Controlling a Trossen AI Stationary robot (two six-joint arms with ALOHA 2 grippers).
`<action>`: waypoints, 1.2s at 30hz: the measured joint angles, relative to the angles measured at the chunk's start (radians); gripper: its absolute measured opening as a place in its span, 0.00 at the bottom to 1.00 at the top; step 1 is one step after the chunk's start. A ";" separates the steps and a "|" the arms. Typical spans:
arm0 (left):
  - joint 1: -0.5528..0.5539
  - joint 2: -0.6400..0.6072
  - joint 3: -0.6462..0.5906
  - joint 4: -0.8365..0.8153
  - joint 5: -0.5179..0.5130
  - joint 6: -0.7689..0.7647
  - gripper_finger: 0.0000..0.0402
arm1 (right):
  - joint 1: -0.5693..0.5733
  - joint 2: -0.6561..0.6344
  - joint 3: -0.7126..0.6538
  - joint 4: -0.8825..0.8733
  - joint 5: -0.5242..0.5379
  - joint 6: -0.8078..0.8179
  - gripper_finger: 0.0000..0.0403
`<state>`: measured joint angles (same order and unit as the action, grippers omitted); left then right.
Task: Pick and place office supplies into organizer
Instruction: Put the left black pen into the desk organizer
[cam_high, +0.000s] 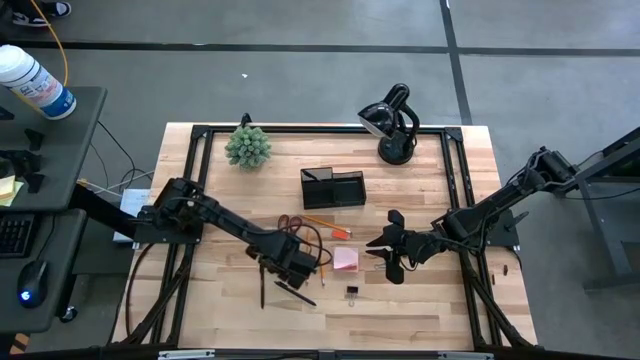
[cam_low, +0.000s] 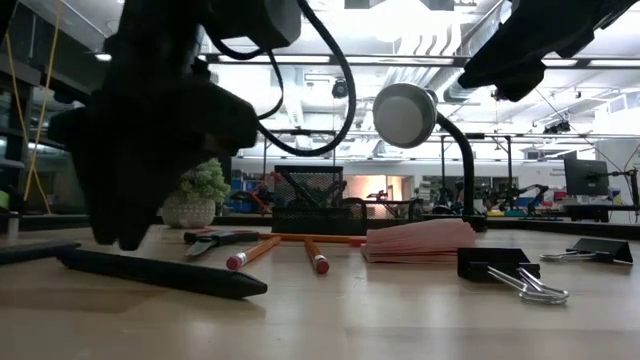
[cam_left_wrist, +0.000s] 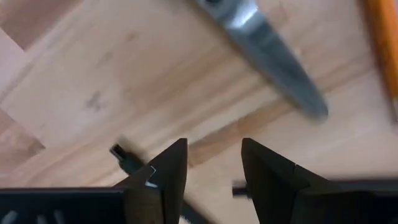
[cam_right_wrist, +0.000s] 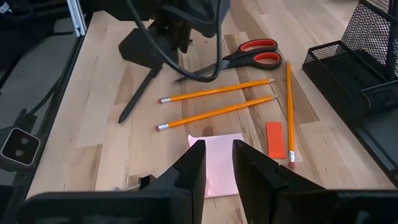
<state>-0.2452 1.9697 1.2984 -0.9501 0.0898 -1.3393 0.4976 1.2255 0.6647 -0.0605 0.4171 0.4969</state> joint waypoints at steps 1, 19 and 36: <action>-0.003 0.000 0.000 -0.010 0.007 0.001 0.36 | 0.000 0.000 0.000 -0.001 0.000 -0.001 0.18; -0.011 -0.003 0.072 -0.243 -0.005 0.103 0.36 | 0.000 0.000 0.000 -0.002 -0.005 -0.004 0.18; -0.021 -0.049 0.003 -0.172 0.018 0.073 0.36 | 0.000 0.000 0.002 -0.002 -0.008 -0.003 0.18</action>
<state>-0.2664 1.9204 1.3014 -1.1219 0.1083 -1.2665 0.4973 1.2251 0.6662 -0.0623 0.4091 0.4942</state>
